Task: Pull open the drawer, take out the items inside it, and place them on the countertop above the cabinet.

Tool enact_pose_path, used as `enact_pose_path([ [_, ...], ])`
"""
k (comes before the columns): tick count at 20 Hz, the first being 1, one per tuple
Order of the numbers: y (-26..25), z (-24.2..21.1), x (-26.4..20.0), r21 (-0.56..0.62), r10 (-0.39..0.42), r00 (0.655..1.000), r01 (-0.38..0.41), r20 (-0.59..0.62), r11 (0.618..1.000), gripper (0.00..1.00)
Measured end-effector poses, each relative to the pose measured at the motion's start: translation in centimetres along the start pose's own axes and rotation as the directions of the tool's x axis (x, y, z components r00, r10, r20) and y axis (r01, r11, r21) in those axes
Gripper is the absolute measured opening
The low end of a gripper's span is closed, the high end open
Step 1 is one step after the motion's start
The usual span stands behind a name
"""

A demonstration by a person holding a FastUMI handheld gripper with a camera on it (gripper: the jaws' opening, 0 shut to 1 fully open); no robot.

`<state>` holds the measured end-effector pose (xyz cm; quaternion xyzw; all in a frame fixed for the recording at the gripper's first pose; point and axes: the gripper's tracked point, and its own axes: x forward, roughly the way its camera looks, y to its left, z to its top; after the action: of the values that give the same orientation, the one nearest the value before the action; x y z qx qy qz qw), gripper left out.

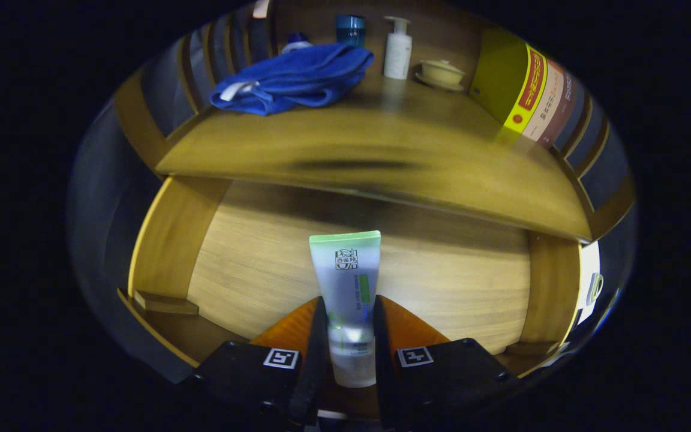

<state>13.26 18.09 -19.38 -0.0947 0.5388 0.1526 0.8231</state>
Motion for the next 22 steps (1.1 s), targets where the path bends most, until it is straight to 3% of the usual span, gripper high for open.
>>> enact_pose_path([
  [7,1.2,3.3,-4.9,0.012,0.022,0.995,-0.023,0.092,1.000,0.46],
  [10,1.7,6.3,-6.8,0.077,0.060,0.985,-0.073,0.161,0.994,0.46],
  [13,0.7,10.4,-7.9,0.116,0.040,0.974,-0.067,0.222,0.991,0.46],
  [16,-1.2,13.9,-7.5,0.140,-0.026,0.966,-0.011,0.257,0.990,0.46],
  [22,-2.3,18.1,-3.8,0.195,-0.051,0.960,-0.004,0.275,0.981,0.46],
])
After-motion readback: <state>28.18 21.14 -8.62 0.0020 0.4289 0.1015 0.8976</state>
